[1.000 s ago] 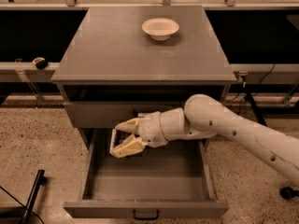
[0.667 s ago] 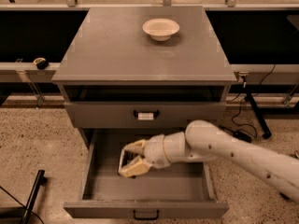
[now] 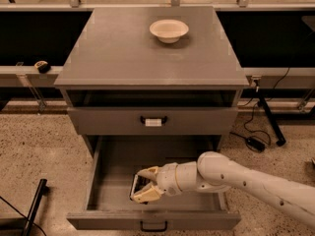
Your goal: Place rxbar chocolate into middle drawer
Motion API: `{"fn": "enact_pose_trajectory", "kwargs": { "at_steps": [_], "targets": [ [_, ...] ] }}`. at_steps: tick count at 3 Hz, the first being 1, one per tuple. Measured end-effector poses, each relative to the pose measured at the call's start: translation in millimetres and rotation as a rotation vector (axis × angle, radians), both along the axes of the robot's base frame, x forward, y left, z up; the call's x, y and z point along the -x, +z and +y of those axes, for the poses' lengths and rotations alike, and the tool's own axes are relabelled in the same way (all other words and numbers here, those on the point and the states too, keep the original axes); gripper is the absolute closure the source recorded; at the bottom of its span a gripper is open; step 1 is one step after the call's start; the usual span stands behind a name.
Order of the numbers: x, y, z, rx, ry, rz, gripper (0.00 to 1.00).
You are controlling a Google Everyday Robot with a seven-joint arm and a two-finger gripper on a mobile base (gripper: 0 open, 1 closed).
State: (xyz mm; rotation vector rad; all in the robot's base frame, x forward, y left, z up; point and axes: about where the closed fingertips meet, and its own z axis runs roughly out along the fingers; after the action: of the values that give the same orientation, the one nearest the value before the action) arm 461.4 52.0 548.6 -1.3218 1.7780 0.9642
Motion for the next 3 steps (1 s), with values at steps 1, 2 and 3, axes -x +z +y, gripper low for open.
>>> {"fn": "enact_pose_trajectory", "kwargs": {
  "at_steps": [1, 2, 3],
  "targets": [
    [-15.2, -16.4, -5.8, 0.047, -0.026, -0.005, 1.00],
    [-49.1, -53.6, -20.3, 0.076, -0.029, -0.052, 1.00],
    [-88.1, -103.8, -34.8, 0.141, -0.053, -0.130, 1.00]
  ]
}}
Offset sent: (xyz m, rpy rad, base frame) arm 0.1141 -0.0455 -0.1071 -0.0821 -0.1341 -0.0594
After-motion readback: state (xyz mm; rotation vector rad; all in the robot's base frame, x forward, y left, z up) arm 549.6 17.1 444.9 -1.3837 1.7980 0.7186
